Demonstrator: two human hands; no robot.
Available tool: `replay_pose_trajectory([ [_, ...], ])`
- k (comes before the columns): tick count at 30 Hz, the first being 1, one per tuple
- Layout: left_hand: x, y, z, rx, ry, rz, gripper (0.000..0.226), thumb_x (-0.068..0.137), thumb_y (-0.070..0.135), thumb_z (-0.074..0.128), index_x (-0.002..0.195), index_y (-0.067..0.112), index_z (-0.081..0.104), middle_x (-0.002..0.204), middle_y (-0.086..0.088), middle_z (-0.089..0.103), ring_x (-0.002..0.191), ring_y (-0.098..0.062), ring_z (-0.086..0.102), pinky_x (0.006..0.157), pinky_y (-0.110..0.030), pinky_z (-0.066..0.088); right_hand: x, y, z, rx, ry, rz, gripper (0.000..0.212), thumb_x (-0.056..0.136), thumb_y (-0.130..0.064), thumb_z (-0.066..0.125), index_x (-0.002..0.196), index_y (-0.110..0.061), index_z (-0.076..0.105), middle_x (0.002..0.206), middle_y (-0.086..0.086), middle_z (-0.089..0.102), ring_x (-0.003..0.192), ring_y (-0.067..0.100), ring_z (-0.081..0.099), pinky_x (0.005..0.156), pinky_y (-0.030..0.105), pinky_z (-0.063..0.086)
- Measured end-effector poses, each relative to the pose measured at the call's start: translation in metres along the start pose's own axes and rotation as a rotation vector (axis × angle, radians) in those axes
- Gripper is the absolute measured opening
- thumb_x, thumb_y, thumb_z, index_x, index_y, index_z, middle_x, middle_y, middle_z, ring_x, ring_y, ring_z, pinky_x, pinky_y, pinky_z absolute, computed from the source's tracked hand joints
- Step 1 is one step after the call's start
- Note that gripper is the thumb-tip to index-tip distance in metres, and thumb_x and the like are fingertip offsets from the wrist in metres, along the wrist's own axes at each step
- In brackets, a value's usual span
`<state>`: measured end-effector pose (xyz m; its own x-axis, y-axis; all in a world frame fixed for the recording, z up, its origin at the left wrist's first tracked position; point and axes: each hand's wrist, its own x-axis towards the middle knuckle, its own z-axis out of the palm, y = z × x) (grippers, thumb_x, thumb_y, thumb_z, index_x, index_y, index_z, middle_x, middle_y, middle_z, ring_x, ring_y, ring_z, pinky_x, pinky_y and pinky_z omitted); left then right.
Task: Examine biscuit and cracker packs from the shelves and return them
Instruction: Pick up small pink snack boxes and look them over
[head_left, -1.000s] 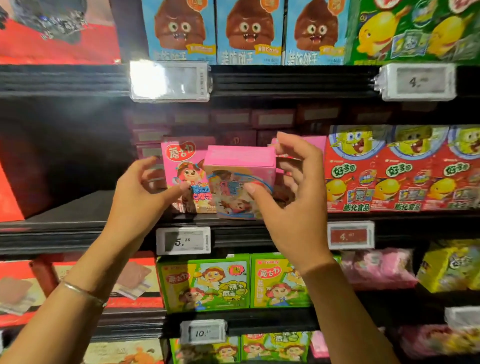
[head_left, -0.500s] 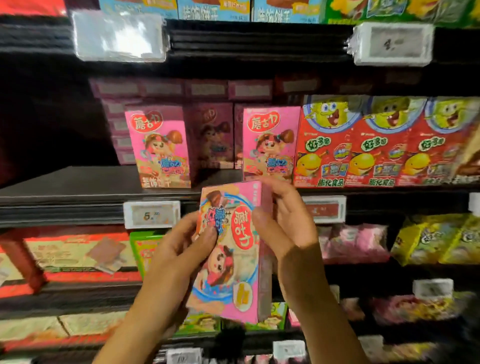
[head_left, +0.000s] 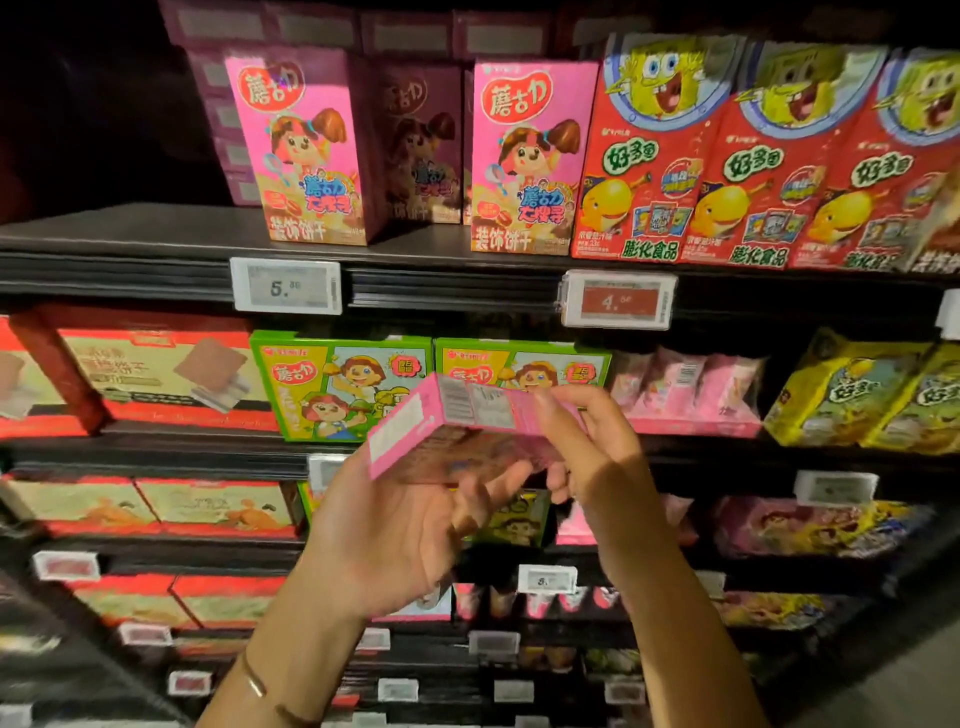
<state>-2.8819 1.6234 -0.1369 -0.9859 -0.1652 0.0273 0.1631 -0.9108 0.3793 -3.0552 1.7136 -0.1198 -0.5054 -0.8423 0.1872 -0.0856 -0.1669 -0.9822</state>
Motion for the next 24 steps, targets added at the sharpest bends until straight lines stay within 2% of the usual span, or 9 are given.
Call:
replay_pose_trajectory([
  [2,0.002,-0.001,0.007,-0.016,-0.017,-0.038,0.084,0.091,0.038,0.077,0.160,0.010,0.037,0.139,-0.023,0.053,0.091,-0.022,0.074,0.068,-0.033,0.065,-0.001,0.002,-0.004,0.009,0.028,0.015,0.026,0.086,-0.059,0.066,0.093,-0.034,0.070,0.073,-0.007,0.058,0.058,0.011,0.050,0.053,0.026,0.042],
  [6,0.011,-0.006,0.012,0.026,0.032,-0.042,0.084,0.087,0.035,0.082,0.156,0.005,0.043,0.135,-0.023,0.054,0.089,-0.024,0.075,0.065,-0.036,0.066,-0.002,0.002,-0.011,0.037,0.034,0.054,0.020,0.094,-0.055,0.067,0.085,-0.038,0.071,0.076,-0.001,0.056,0.053,0.009,0.047,0.047,0.021,0.040],
  [9,0.017,-0.009,0.022,0.023,0.104,-0.026,0.076,0.091,0.037,0.074,0.154,0.005,0.045,0.127,-0.024,0.059,0.081,-0.022,0.075,0.059,-0.033,0.065,0.000,-0.001,-0.018,0.049,0.063,0.111,0.021,0.094,-0.058,0.065,0.086,-0.039,0.070,0.079,0.001,0.059,0.055,0.008,0.049,0.048,0.021,0.041],
  [13,0.023,-0.010,0.034,-0.001,0.128,0.030,0.081,0.081,0.029,0.078,0.151,0.003,0.049,0.125,-0.028,0.059,0.077,-0.024,0.075,0.057,-0.034,0.065,0.000,-0.006,-0.023,0.055,0.069,0.145,0.036,0.098,-0.058,0.059,0.115,-0.027,0.067,0.095,0.002,0.068,0.063,0.011,0.056,0.053,0.025,0.045],
  [15,0.025,-0.010,0.037,0.087,0.178,0.047,0.077,0.084,0.040,0.070,0.149,0.002,0.053,0.126,-0.028,0.061,0.077,-0.022,0.076,0.056,-0.031,0.064,-0.004,-0.009,-0.024,0.060,0.060,0.160,0.035,0.099,-0.056,0.057,0.119,-0.029,0.065,0.108,0.002,0.071,0.067,0.010,0.063,0.055,0.023,0.048],
  [17,0.024,-0.010,0.039,0.153,0.201,0.059,0.075,0.090,0.049,0.061,0.149,0.003,0.053,0.135,-0.028,0.058,0.079,-0.023,0.077,0.058,-0.030,0.065,-0.008,-0.010,-0.026,0.112,0.035,0.167,0.031,0.096,-0.057,0.062,0.118,-0.035,0.064,0.121,0.002,0.070,0.083,0.013,0.070,0.060,0.025,0.051],
  [19,0.021,-0.009,0.039,0.190,0.202,0.069,0.070,0.090,0.046,0.067,0.145,0.004,0.058,0.142,-0.025,0.056,0.082,-0.028,0.078,0.060,-0.033,0.065,-0.011,-0.008,-0.029,0.186,-0.005,0.154,0.039,0.086,-0.058,0.063,0.121,-0.042,0.065,0.128,-0.001,0.069,0.107,0.019,0.070,0.067,0.030,0.055],
  [22,0.017,-0.008,0.038,0.337,0.232,0.117,0.067,0.069,0.035,0.095,0.123,0.005,0.071,0.107,-0.020,0.075,0.073,-0.030,0.078,0.056,-0.035,0.065,-0.014,-0.006,-0.032,0.253,-0.047,0.149,0.049,0.080,-0.059,0.065,0.126,-0.044,0.063,0.120,-0.003,0.074,0.107,0.017,0.072,0.074,0.036,0.060],
  [24,0.018,-0.008,0.039,0.440,0.281,0.145,0.066,0.068,0.051,0.093,0.115,0.008,0.077,0.094,-0.016,0.076,0.066,-0.023,0.076,0.057,-0.032,0.065,-0.014,-0.007,-0.032,0.261,-0.047,0.172,0.056,0.078,-0.060,0.066,0.130,-0.039,0.061,0.119,0.000,0.074,0.101,0.019,0.075,0.074,0.039,0.060],
])
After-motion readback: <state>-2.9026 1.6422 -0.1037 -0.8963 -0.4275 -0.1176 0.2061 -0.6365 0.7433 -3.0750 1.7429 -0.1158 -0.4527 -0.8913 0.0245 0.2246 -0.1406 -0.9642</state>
